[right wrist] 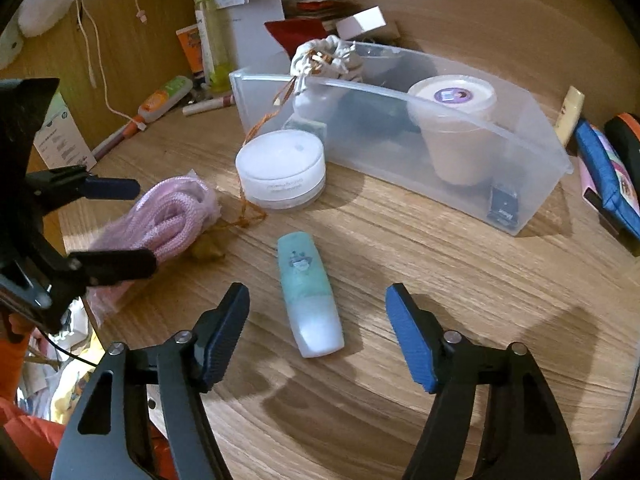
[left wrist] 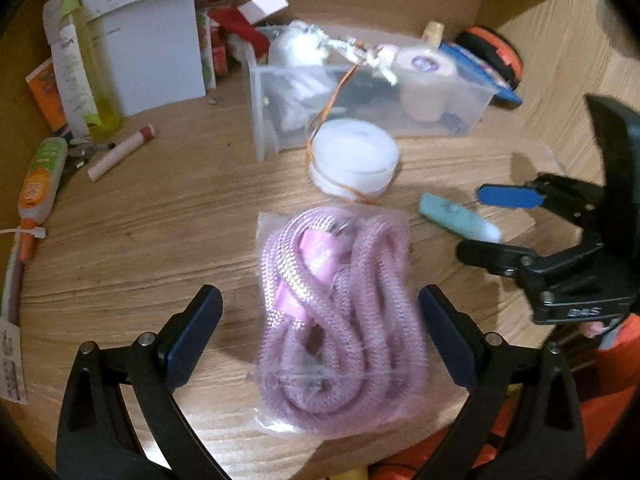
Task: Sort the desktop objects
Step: 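Grasp the mint-green tube with the right gripper while the left grasps the pink rope bag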
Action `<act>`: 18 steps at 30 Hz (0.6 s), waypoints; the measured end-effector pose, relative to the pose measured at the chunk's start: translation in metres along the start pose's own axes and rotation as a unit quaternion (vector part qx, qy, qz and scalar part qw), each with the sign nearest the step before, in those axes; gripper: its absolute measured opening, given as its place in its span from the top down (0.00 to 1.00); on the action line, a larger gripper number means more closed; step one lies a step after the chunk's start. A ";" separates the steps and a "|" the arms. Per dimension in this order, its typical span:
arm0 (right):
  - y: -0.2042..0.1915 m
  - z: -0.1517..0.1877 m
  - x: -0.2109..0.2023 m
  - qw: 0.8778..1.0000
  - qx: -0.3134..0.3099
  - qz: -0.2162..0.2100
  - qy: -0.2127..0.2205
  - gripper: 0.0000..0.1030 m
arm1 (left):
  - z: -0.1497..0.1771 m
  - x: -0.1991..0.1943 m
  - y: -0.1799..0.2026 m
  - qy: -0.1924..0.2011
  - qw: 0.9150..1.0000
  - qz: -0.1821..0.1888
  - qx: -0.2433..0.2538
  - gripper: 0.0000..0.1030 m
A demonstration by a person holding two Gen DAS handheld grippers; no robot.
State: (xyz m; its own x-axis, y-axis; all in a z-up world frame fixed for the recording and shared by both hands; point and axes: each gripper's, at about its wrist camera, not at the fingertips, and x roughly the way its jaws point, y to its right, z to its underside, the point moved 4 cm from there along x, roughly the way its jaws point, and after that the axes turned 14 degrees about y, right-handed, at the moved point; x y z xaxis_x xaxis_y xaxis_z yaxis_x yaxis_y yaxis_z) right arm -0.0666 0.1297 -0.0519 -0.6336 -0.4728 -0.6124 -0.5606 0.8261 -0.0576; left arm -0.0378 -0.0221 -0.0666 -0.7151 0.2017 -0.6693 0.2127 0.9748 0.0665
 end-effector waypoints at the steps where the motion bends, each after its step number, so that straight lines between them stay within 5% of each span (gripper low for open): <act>1: -0.002 0.000 0.001 1.000 -0.002 -0.002 0.000 0.35 | 0.001 0.003 -0.001 -0.003 1.000 -0.004 0.003 0.04; 8: -0.008 -0.002 0.011 1.000 -0.012 -0.006 -0.009 0.51 | 0.004 0.008 -0.002 0.002 1.000 -0.003 0.009 0.04; 14: -0.010 -0.005 0.014 1.000 -0.019 0.003 -0.004 0.75 | 0.003 0.013 0.002 0.021 0.999 -0.018 0.022 0.04; 17: -0.007 -0.007 0.015 1.000 -0.004 -0.004 -0.005 0.78 | 0.003 0.010 0.005 0.038 0.999 -0.016 0.025 0.17; 18: -0.006 -0.008 0.015 1.000 0.001 -0.007 -0.005 0.78 | 0.003 0.007 0.006 0.044 0.999 -0.013 0.029 0.29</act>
State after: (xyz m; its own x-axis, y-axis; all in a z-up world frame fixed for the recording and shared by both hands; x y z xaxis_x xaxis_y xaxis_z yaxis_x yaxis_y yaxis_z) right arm -0.0770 0.1150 -0.0549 -0.6202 -0.4804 -0.6202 -0.5680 0.8202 -0.0673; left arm -0.0395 -0.0147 -0.0728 -0.7760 0.1862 -0.6026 0.2294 0.9733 0.0054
